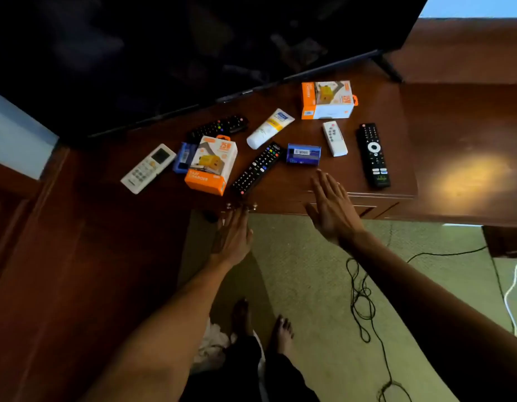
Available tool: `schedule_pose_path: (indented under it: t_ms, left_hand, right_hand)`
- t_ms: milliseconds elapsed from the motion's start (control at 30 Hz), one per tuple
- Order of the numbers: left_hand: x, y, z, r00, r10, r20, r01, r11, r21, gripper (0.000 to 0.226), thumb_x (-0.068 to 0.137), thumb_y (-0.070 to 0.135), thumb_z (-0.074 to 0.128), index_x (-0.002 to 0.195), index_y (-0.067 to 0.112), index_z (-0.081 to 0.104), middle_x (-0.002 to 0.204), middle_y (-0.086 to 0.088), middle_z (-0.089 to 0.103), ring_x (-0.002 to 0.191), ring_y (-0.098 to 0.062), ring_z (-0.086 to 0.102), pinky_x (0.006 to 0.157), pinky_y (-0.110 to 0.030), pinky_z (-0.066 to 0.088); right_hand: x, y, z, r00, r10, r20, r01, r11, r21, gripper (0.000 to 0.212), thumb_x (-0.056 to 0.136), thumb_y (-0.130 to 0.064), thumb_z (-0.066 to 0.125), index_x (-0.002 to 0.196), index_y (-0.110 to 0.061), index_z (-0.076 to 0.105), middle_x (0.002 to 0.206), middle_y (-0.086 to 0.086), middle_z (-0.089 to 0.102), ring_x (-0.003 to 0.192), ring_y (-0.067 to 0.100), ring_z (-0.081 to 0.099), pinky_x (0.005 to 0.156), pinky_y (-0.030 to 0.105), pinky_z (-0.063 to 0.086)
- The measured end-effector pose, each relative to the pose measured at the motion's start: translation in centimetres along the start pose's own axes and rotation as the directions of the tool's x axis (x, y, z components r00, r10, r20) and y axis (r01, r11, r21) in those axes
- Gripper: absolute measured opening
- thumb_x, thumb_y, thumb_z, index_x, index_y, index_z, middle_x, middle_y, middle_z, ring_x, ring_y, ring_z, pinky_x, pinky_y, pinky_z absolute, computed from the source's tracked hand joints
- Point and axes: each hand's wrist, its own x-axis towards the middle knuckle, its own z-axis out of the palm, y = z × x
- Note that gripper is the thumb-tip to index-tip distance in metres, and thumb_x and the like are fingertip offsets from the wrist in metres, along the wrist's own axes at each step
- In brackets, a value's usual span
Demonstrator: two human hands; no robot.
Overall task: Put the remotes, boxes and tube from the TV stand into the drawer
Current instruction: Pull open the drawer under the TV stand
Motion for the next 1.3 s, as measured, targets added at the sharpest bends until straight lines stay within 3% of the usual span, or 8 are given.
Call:
schedule_pose_path:
  t_ms: [200,500,733,933,1167,1300]
  left_hand:
    - [1.7,0.4,2.3,0.989,-0.102,0.109,0.098,0.994,0.045,0.069,0.097,0.040,0.040,0.154,0.008,0.018,0.160,-0.012,0.024,0.150,-0.024,0.015,0.120,-0.052,0.008]
    - [1.3,-0.1,3.4,0.989,-0.060,0.133,0.050,0.996,0.077,0.089,0.088,0.049,0.053,0.155,0.010,0.009,0.163,-0.014,0.010,0.150,-0.030,0.012,0.120,-0.050,0.009]
    - [0.7,-0.6,2.7,0.991,-0.029,0.134,0.024,0.999,0.042,0.095,0.082,0.051,0.062,0.154,0.013,0.015,0.161,-0.014,0.014,0.148,-0.030,0.018,0.118,-0.053,0.018]
    - [-2.1,-0.5,3.2,0.990,-0.036,0.137,0.036,0.999,0.007,0.099,0.080,0.052,0.064,0.155,0.014,0.012,0.162,-0.012,0.011,0.149,-0.029,0.015,0.118,-0.050,0.016]
    - [-7.0,-0.6,4.4,0.981,-0.045,0.190,0.047,0.999,-0.005,0.104,0.079,0.050,0.067,0.156,0.015,0.006,0.164,-0.011,0.007,0.150,-0.028,0.013,0.118,-0.050,0.015]
    - [-9.2,-0.5,3.9,0.978,-0.041,0.202,0.042,0.999,-0.002,0.083,0.089,0.044,0.057,0.155,0.014,0.015,0.161,-0.012,0.019,0.146,-0.029,0.025,0.117,-0.049,0.021]
  right_hand:
    - [1.0,1.7,2.4,0.995,0.070,0.073,-0.067,0.997,-0.032,0.067,0.101,-0.042,0.033,0.153,-0.006,0.011,0.163,0.017,0.002,0.151,0.031,0.000,0.123,0.045,0.005]
    - [1.0,1.1,4.6,0.991,0.128,0.033,-0.125,0.990,-0.067,0.072,0.100,-0.050,0.024,0.154,-0.006,0.006,0.162,0.020,-0.001,0.150,0.036,-0.004,0.123,0.048,0.003]
    - [1.2,0.5,5.3,0.991,0.137,0.006,-0.137,0.989,-0.047,0.069,0.101,-0.051,0.021,0.155,-0.011,0.005,0.163,0.015,-0.002,0.150,0.035,-0.006,0.123,0.045,0.002]
    - [0.9,1.4,5.1,0.995,0.101,0.015,-0.100,0.994,-0.053,0.067,0.100,-0.050,0.019,0.155,-0.013,0.007,0.164,0.014,0.000,0.151,0.033,-0.004,0.123,0.045,0.005]
    - [-0.6,0.8,4.8,0.993,0.108,0.037,-0.106,0.994,-0.040,0.067,0.100,-0.046,0.022,0.154,-0.007,0.012,0.163,0.017,0.006,0.151,0.033,0.002,0.124,0.045,0.010]
    - [-3.2,-0.6,5.2,0.999,0.040,0.006,-0.040,0.999,0.016,0.052,0.103,-0.040,0.028,0.145,-0.010,0.036,0.160,0.018,0.022,0.149,0.031,0.018,0.122,0.045,0.017]
